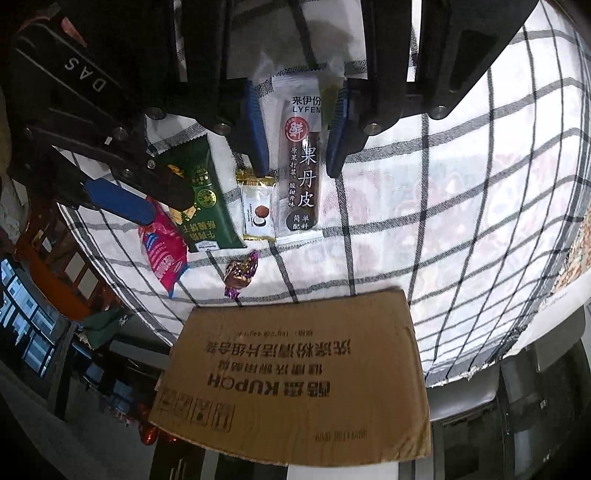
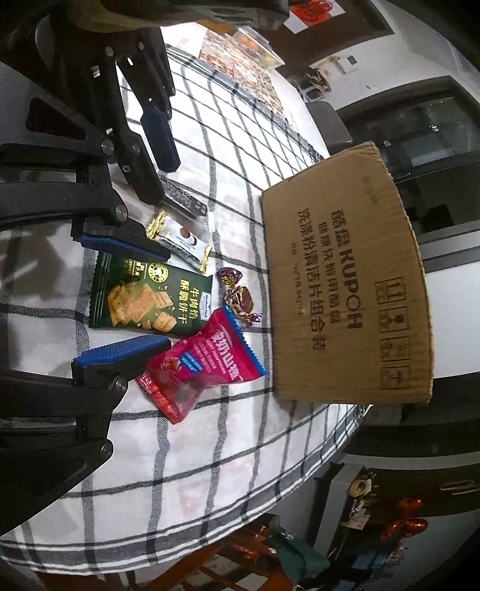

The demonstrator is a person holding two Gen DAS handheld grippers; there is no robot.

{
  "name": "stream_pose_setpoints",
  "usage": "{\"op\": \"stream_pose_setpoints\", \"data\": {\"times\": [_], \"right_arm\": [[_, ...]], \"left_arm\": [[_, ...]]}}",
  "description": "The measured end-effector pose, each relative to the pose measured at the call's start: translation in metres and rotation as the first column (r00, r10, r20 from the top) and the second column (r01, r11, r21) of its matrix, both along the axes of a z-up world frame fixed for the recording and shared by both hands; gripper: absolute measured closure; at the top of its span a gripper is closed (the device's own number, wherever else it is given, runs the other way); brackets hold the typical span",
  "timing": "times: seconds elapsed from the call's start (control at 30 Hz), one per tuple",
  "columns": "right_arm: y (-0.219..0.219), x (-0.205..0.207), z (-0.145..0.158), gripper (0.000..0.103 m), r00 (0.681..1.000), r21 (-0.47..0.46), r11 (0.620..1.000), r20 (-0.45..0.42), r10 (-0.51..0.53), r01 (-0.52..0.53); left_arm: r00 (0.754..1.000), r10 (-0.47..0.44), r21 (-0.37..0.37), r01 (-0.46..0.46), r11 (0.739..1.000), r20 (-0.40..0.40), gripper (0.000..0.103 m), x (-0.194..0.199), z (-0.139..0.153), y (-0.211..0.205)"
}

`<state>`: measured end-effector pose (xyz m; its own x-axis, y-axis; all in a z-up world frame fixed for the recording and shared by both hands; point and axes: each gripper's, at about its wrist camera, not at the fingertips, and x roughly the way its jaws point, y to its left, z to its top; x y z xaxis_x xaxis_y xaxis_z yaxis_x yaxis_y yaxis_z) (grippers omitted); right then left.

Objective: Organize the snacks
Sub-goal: 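Grasp the white LYFEN stick bar with the left gripper while the right grasps the green cracker pack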

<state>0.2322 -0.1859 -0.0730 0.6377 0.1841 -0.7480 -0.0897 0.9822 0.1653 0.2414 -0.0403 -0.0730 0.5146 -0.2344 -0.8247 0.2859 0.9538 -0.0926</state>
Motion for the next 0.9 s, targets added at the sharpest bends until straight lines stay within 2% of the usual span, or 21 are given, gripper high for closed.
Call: {"op": "stream_pose_setpoints", "data": {"times": [0.1,0.2,0.47,0.6,0.73,0.9], "right_arm": [[0.001,0.0,-0.001,0.059,1.0,-0.001,1.0,0.0,0.002,-0.002],[0.0,0.0,0.0,0.049,1.0,-0.004,1.0,0.008,-0.01,0.01],[0.004,0.002,-0.003,0.048,1.0,-0.016,1.0,0.005,-0.002,0.002],[0.006,0.004,-0.004,0.048,1.0,-0.019,1.0,-0.001,-0.004,0.004],[0.008,0.008,-0.006,0.048,1.0,-0.044,0.999,-0.012,-0.022,0.021],[0.014,0.018,-0.013,0.048,0.998,-0.072,0.997,-0.045,-0.035,0.032]], "left_arm": [[1.0,0.007,0.007,-0.007,1.0,-0.003,0.075,0.001,-0.003,0.001],[1.0,0.015,-0.008,-0.015,1.0,-0.009,0.077,0.003,-0.005,0.003],[1.0,0.02,-0.028,-0.02,0.999,-0.006,0.084,0.002,-0.004,0.006],[0.999,0.035,-0.069,-0.035,0.997,0.005,0.084,-0.001,0.004,0.011],[0.995,0.089,-0.112,-0.084,0.99,0.036,0.084,-0.005,0.02,0.023],[0.994,0.103,-0.106,-0.099,0.989,0.042,0.084,-0.003,0.022,0.025]]}}
